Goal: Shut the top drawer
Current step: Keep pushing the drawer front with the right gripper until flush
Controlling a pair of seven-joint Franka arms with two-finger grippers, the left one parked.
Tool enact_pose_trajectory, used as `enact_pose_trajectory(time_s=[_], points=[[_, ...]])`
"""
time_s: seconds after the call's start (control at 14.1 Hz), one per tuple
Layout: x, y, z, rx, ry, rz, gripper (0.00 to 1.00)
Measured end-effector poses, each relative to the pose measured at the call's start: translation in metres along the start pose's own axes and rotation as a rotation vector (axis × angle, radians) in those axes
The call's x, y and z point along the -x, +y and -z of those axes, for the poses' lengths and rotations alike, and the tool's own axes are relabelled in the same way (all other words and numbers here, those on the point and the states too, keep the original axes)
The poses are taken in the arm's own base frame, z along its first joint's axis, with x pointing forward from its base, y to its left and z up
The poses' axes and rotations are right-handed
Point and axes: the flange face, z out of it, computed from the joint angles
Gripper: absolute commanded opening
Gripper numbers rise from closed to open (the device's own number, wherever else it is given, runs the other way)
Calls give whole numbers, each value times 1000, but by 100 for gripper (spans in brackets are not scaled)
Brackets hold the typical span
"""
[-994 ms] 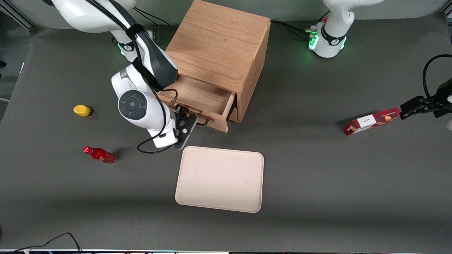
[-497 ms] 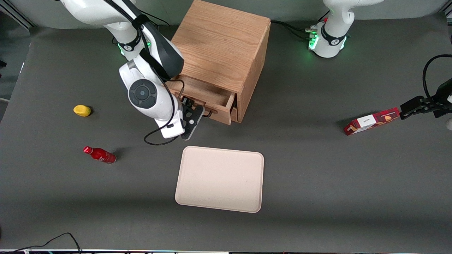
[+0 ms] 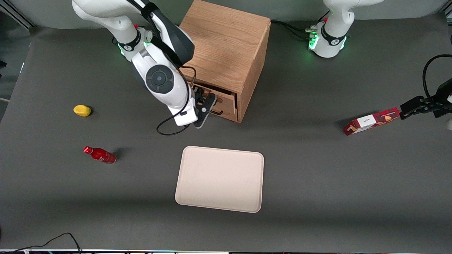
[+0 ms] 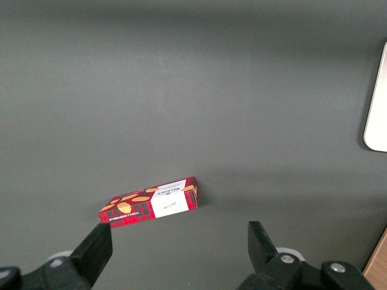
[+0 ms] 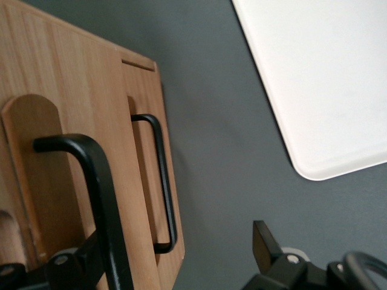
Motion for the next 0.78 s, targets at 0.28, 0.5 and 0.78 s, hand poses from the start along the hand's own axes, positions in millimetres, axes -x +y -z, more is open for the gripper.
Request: enact_pose_trajectory(time_s=[0.28,0.5,0.78], points=[[4,-11,-2,15,9,9,100],[5,-12,-2,21,14,10,100],[5,-13,-2,23,16,10,100]])
